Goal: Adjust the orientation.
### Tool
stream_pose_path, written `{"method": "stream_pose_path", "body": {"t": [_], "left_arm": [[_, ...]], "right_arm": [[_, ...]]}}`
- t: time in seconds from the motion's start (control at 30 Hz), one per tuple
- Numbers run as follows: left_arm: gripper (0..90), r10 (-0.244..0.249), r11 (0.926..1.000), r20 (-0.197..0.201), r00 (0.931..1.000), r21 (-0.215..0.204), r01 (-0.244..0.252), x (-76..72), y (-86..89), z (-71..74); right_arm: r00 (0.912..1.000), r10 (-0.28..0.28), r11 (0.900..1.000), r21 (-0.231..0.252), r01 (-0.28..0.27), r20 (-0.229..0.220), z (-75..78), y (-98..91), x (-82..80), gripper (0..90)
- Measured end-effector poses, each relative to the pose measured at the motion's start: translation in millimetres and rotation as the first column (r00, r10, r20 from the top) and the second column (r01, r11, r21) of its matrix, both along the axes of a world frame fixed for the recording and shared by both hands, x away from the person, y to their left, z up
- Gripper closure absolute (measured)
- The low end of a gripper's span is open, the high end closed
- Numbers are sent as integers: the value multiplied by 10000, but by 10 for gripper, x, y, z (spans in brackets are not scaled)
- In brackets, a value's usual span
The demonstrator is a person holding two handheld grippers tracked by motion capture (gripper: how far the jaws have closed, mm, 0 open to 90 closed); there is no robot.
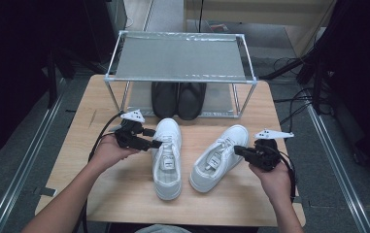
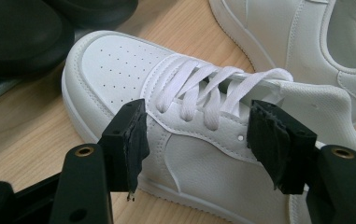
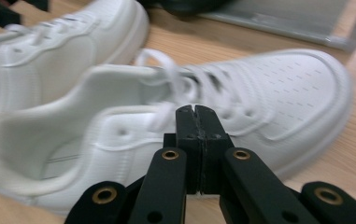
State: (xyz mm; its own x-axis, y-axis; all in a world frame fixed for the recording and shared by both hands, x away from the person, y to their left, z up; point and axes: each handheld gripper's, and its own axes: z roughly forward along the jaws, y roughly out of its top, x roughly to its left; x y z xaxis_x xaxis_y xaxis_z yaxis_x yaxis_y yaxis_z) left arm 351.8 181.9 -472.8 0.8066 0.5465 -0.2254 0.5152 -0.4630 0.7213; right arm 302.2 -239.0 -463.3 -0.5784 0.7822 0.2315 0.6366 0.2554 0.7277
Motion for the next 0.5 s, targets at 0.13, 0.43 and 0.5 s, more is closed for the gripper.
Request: {"method": "stream_pose_path", "body": {"t": [0.13, 0.43, 0.5], "left_arm": [[386, 7, 10000, -6, 10000, 13, -7, -4, 3, -2], [386, 106, 9999, -24, 9999, 87, -106, -49, 43, -17], [386, 159, 9999, -35, 9999, 67, -159, -65, 57, -19]], "right_arm": [[9986, -477, 9981, -402, 468, -214, -77, -94, 96, 891], [9972, -282, 9945, -1030, 210, -693, -166, 6, 192, 900], [9977, -255, 9944, -1040, 189, -624, -168, 22, 209, 900]]}}
